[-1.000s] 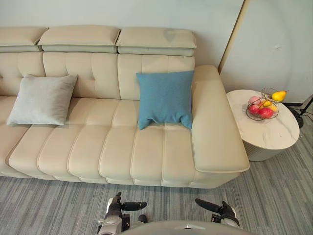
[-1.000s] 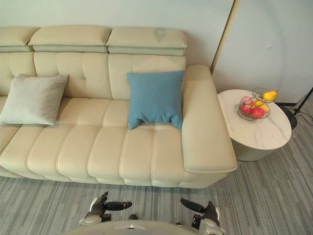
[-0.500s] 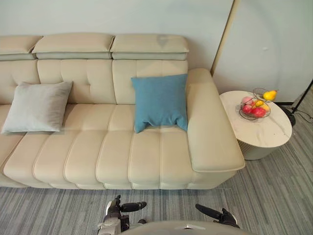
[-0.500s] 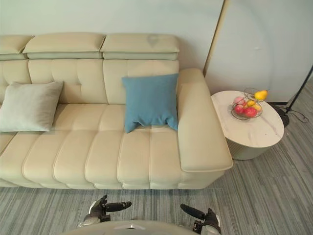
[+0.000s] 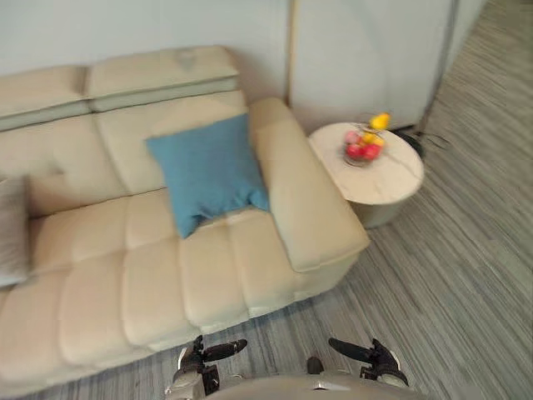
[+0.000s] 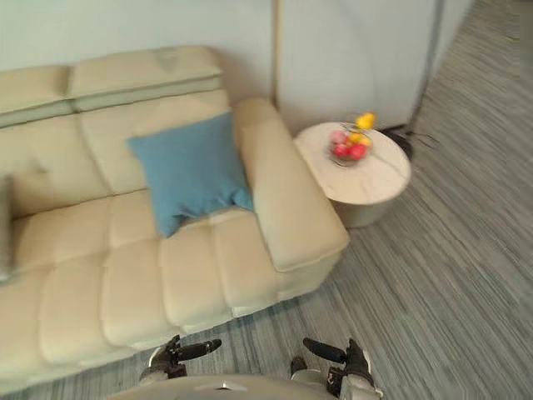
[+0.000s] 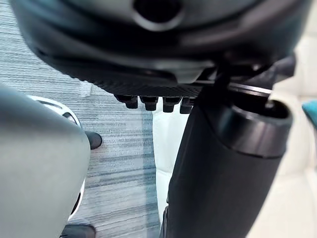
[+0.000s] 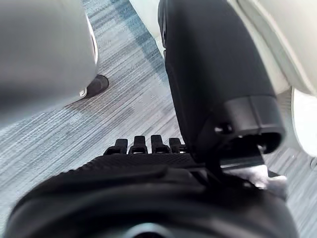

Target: Pick up cushions and gather them together orderly.

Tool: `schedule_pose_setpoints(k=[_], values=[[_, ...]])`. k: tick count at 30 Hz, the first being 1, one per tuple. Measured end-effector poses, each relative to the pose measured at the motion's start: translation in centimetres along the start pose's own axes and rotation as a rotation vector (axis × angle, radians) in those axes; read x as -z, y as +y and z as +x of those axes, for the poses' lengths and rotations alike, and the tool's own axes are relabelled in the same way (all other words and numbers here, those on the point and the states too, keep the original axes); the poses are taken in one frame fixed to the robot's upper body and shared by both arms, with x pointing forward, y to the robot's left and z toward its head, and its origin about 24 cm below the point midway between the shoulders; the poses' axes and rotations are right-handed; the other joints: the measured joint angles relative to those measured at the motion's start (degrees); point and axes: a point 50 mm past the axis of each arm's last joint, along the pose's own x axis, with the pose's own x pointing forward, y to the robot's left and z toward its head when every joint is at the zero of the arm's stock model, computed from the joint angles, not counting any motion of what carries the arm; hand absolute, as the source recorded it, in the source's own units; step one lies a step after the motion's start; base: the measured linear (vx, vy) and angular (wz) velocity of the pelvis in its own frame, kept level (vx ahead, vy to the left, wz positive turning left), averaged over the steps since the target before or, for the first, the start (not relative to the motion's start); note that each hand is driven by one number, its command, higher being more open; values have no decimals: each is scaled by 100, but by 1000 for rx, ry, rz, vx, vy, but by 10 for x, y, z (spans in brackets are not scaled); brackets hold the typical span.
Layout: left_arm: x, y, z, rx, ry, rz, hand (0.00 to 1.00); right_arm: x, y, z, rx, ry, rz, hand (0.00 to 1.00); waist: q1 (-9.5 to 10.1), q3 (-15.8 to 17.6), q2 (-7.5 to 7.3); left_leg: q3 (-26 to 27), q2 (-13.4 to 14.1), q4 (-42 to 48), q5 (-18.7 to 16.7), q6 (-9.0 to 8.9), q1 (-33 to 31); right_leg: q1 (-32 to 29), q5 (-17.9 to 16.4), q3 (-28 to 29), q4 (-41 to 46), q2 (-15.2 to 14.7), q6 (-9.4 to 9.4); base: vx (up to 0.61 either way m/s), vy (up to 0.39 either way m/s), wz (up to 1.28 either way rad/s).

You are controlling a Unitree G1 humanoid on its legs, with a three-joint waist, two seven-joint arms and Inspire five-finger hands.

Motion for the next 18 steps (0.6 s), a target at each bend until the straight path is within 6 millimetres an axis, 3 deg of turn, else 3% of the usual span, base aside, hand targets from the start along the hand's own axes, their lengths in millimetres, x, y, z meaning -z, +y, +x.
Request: schedule_pose_setpoints(k=[1, 2, 3, 4, 6, 8, 9, 12, 13, 15, 18], values=[[-3, 0, 0, 1, -12, 4, 100, -2, 4, 0, -9, -7, 4, 100, 22, 15, -34, 400, 106, 25, -6, -14, 34, -328, -94, -1168, 372, -264, -81, -7, -20, -163], [-4, 1, 1, 3, -15, 20, 100, -3, 6, 0, -12, -11, 6, 100, 17, 29, -64, 621, 141, 48, -7, -15, 93, -391, -151, -1944, 544, -468, -76, 93, -86, -182], [-3, 2, 0, 3, -12, 31, 100, 0, 4, -1, -7, -5, 8, 100, 11, 4, -109, 906, 143, 127, -9, -19, 167, -333, -235, -3163, 732, -807, -256, 170, -129, -145], [-3, -2, 0, 10, -11, 26, 100, -3, -1, 1, 6, -11, 3, 100, -3, 53, 0, 1073, 219, 143, 2, -34, 287, -256, -303, -3772, 775, -949, -350, 189, -144, -102], [-4, -8, 0, 25, -17, 19, 100, -6, -9, 2, 30, -25, 2, 100, -31, 101, 108, 1231, 280, 110, 19, -65, 444, -191, -477, -4234, 951, -978, -436, 183, -121, -74], [-1, -17, -1, 54, -4, 42, 100, -4, -24, 3, 78, -11, 21, 100, -89, 125, 311, 1326, 303, -2, 247, -293, 652, -344, -752, -3864, 1265, -787, -493, 236, -165, -95], [-1, -18, -1, 63, 1, 53, 100, -6, -28, 4, 89, -12, 27, 100, -95, 130, 313, 1321, 309, 48, 354, -304, 678, -382, -809, -3747, 1307, -747, -516, 284, -258, -92], [-6, -21, 0, 76, -5, 84, 100, -2, -31, 4, 101, 6, 42, 100, -230, 190, 255, 785, 899, 1785, 385, -192, 256, -98, -937, -3494, 1122, -587, -591, 202, -287, -46], [-7, -21, 1, 77, -9, 82, 100, 3, -34, 4, 109, 24, 37, 100, -225, 228, 252, 426, 1050, 2556, 42, -99, 91, 167, -944, -3328, 951, -438, -609, 155, -170, -68], [-9, -21, 1, 74, -22, 73, 100, 5, -35, 3, 120, 25, 35, 100, -219, 243, 285, -335, 985, 3548, -561, -131, -365, 498, -1022, -2996, 815, -191, -725, 142, -92, -91], [-23, -26, 0, 86, -97, 60, 100, 8, -27, 2, 109, 37, 71, 100, -95, 298, 197, -1155, 448, 3273, -836, -55, -1224, 772, -1086, -2306, 770, 21, -715, 78, 13, -115]])
